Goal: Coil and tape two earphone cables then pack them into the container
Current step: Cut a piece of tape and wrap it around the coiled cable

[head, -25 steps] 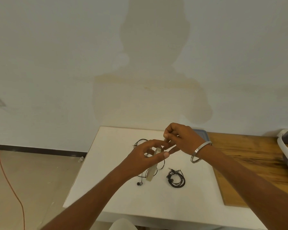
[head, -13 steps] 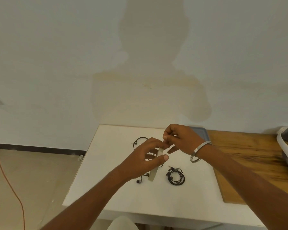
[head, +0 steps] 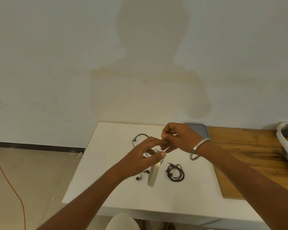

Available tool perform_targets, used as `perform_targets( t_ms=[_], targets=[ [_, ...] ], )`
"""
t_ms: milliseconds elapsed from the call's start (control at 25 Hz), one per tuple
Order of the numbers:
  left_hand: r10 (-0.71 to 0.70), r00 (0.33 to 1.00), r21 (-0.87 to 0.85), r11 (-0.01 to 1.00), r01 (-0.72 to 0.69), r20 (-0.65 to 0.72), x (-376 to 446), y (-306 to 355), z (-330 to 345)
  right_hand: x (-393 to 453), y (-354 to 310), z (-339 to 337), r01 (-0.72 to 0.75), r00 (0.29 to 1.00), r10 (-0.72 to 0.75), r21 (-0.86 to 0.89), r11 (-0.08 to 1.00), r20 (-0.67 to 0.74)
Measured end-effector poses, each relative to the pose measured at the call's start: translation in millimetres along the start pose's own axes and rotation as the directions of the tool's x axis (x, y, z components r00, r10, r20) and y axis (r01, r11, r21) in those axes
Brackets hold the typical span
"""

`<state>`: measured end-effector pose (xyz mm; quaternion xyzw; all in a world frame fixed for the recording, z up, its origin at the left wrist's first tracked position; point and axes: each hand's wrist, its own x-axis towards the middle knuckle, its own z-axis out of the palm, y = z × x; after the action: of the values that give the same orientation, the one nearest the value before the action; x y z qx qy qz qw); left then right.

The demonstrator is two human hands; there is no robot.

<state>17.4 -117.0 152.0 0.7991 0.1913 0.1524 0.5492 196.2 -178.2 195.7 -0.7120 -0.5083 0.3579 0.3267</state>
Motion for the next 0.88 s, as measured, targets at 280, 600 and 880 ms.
perform_targets(
  t_ms=[280, 600, 880],
  targets=[
    [-0.032, 0.999, -0.023, 0.999, 0.032, 0.036, -0.5, -1.7, 0.3, 3.7, 2.8, -3.0, -0.042, 0.999, 0.042, -0.004, 0.999, 0.022],
    [-0.092, 0.994, -0.22, 0.97, 0.103, 0.059, 0.3, -4.1, 6.0, 4.8, 5.6, -3.6, -0.055, 0.998, 0.056, -0.036, 0.998, 0.027],
    [-0.115, 0.988, -0.159, 0.978, 0.131, 0.104, 5.8, -12.2, 6.3, 7.5, 7.9, -4.4, -0.098, 0.992, 0.1, -0.035, 0.995, 0.076]
  ],
)
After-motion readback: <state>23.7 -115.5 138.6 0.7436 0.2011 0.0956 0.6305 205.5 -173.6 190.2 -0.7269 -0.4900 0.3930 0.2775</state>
